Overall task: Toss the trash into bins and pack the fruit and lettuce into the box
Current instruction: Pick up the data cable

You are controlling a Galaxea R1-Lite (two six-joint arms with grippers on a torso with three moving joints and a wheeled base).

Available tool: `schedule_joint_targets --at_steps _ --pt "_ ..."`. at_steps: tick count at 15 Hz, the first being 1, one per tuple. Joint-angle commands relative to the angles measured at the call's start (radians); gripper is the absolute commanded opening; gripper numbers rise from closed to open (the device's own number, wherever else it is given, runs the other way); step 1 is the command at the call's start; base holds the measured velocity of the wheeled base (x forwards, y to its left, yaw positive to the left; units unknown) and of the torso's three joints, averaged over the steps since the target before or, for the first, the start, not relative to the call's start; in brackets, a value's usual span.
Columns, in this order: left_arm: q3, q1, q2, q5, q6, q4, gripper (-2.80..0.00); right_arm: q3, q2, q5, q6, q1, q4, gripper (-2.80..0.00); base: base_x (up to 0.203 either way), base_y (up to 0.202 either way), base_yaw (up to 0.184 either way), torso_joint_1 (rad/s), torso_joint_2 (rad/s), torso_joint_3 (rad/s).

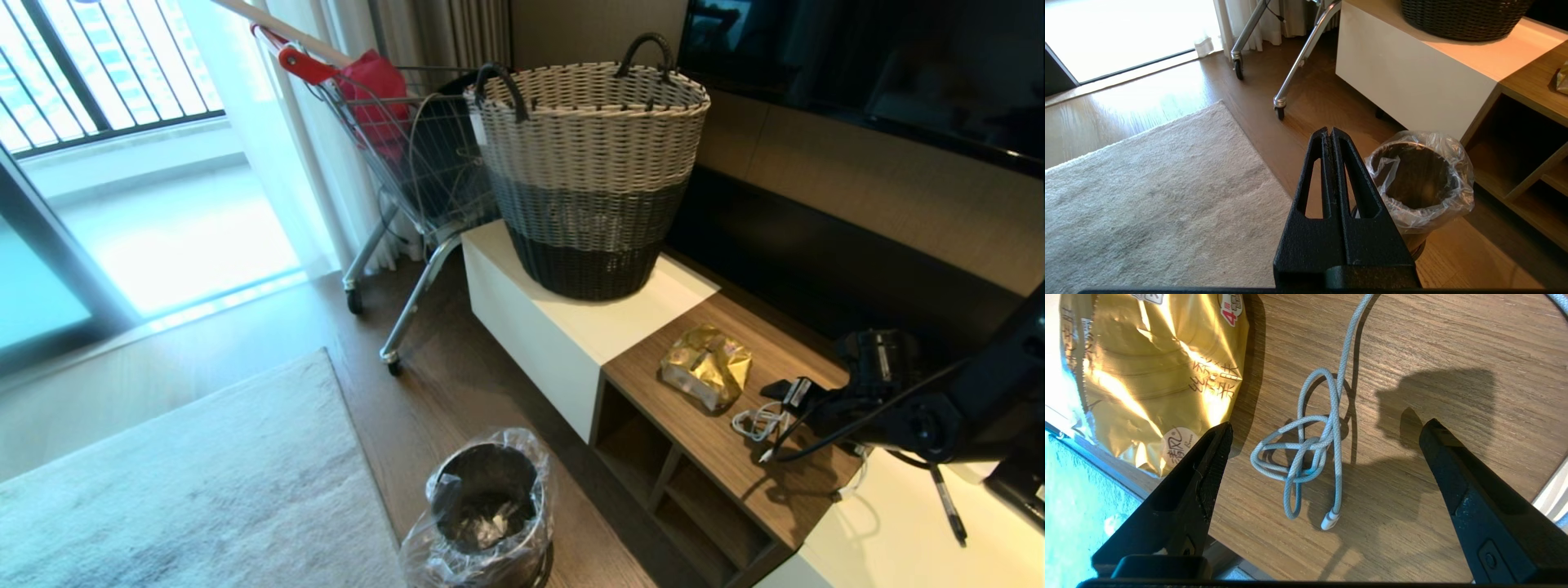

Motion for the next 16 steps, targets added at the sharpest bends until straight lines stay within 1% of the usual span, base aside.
schedule_joint_targets --at_steps 1,6,11,16 --pt "0.0 -0.001 0.0 0.0 -0.001 -0.001 -2.8 -0.007 0.027 0.001 0.002 0.001 -0.01 0.0 0.0 0.0 0.0 0.0 0.0 0.0" --pt "0.0 0.0 0.0 0.0 -0.001 -0.001 -2.8 -0.044 0.057 0.001 0.001 0.003 -0.009 0.0 0.0 0.0 0.0 0.0 0.0 0.0" --pt "0.0 -0.001 0.0 0.0 -0.001 -0.001 -2.8 -0.083 0.098 0.001 0.001 0.032 -0.006 0.0 0.0 0.0 0.0 0.0 0.0 0.0" --pt "0.0 0.0 0.001 0.0 -0.001 -0.001 -2.8 -0.091 0.108 0.001 0.001 0.038 -0.001 0.0 0.0 0.0 0.0 0.0 0.0 0.0"
